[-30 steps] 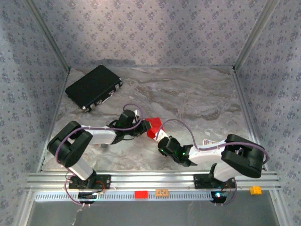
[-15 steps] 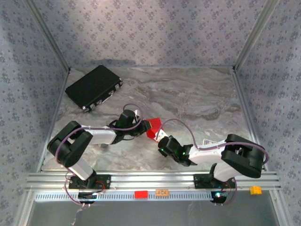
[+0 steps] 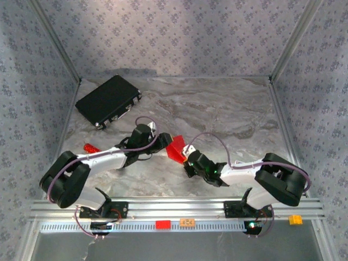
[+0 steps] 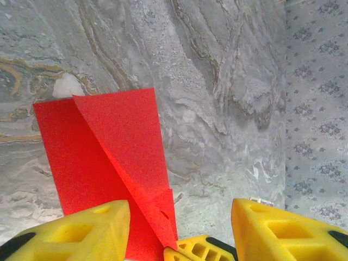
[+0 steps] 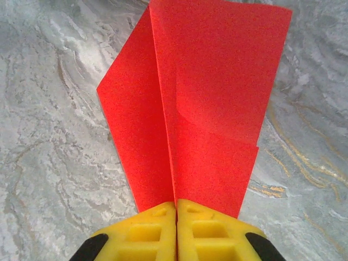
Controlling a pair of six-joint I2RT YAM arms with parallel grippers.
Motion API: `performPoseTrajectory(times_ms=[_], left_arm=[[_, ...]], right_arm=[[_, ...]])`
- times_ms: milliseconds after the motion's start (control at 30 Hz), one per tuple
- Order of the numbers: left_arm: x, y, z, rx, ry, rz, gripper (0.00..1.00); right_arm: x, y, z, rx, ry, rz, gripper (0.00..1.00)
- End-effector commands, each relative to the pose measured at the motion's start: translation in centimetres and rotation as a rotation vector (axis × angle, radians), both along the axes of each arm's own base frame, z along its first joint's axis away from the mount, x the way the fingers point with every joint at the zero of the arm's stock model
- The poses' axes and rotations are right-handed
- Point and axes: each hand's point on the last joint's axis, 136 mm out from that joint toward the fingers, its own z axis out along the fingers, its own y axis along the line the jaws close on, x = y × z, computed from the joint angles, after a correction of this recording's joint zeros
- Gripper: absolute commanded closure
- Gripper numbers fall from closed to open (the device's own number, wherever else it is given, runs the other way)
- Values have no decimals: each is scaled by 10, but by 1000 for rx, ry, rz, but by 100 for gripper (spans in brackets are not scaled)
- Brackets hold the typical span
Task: Fold a paper plane with a square sheet of paper (pick it up from the middle)
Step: Fourth fold the wing at the center of the table.
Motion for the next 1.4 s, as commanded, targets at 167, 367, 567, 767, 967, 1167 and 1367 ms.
performPoseTrajectory(times_ms=[167,367,567,767,967,1167,1367], left_arm=[[-1,12,-5,44,-1,20,48],[-1,12,-6,48,5,19,49],[-1,11,-7,50,5,13,59],[0,4,-10,42,10,-10,70],[0,-10,-15,33,28,-63,74],[1,-29,-23,21,47,-114,77],[2,-46,-38,17,79,-143,81]], right_arm=[[-6,0,-18,95,152,-26,90],[-5,1,-18,160,212,-37,92],[-4,5,-7,316,375,-24,93],[3,7,-2,515,553,-62,93],[8,7,-1,606,644,-99,94],[12,1,1,661,664,-135,95],[13,-1,3,696,685,-150,96]])
